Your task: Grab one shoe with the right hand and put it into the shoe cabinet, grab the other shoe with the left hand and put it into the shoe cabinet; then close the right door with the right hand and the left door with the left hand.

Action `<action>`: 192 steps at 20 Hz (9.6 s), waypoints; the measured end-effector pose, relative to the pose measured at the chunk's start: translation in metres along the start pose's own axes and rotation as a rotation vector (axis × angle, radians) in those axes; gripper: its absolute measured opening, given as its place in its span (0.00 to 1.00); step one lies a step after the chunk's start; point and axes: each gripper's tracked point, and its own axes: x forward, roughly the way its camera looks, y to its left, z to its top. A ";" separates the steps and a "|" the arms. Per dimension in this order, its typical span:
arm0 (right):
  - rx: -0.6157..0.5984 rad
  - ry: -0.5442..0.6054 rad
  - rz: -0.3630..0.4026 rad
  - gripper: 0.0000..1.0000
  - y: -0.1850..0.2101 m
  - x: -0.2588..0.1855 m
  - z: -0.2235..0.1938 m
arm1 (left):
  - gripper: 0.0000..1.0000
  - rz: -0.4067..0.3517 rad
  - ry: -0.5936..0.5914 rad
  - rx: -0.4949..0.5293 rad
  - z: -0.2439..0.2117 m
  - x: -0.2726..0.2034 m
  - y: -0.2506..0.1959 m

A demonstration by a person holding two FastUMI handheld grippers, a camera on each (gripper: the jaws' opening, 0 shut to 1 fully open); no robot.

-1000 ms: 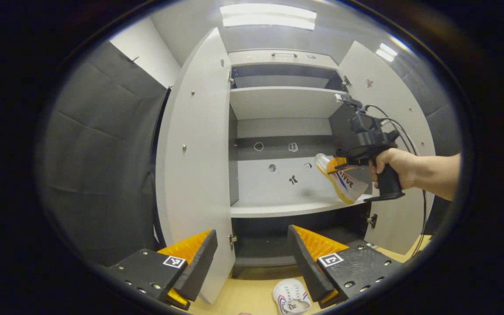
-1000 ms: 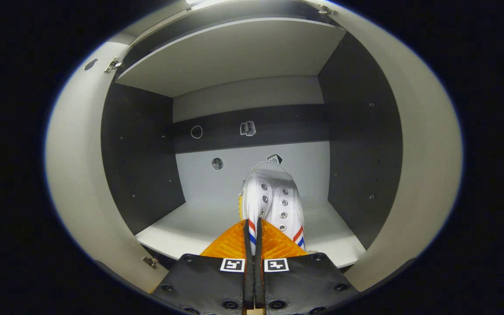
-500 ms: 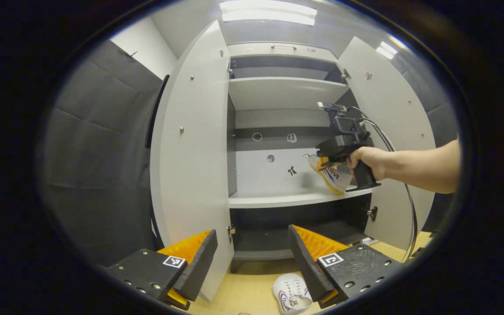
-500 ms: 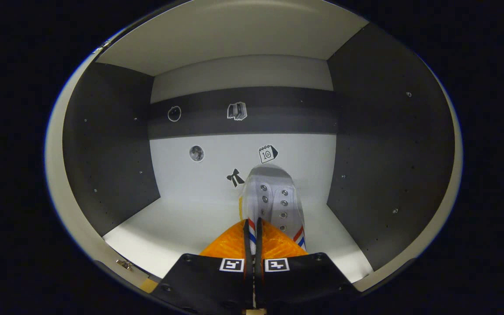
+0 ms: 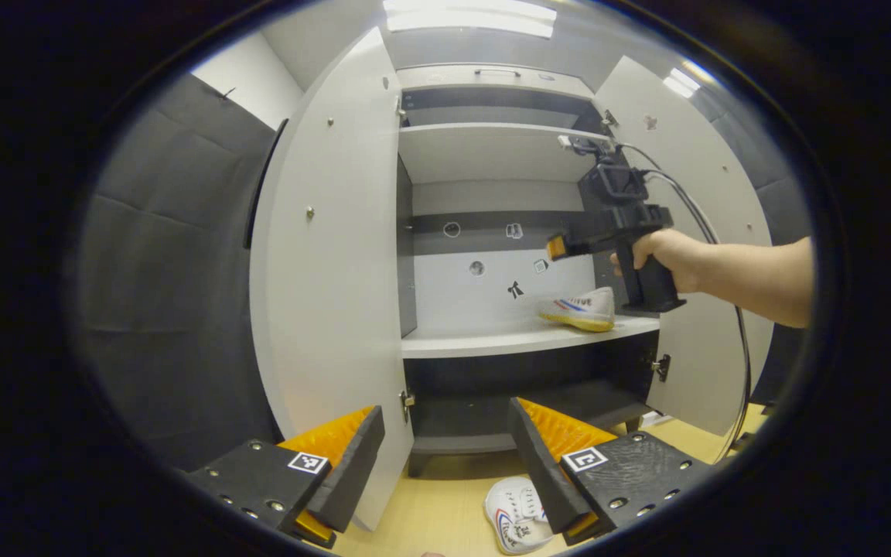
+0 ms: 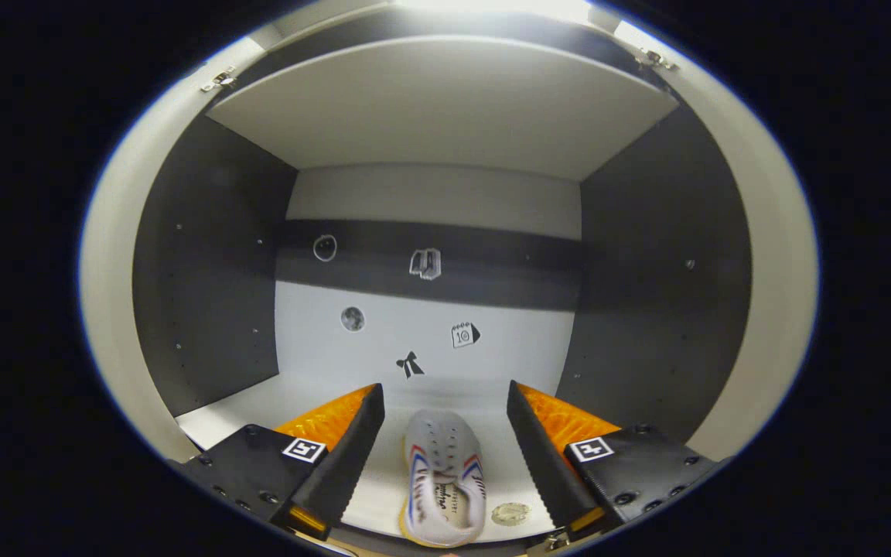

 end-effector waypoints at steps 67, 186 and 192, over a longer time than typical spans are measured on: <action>0.038 0.121 0.029 0.98 -0.039 -0.269 -0.097 | 0.02 -0.256 0.763 -0.081 -0.296 0.043 -0.087; 0.035 0.028 -0.453 0.94 -0.246 -0.308 -0.021 | 0.35 0.213 -0.024 -0.013 -0.070 -0.491 0.127; 0.020 0.027 -0.429 0.90 -0.234 -0.313 -0.018 | 0.34 0.226 -0.020 -0.016 -0.073 -0.489 0.141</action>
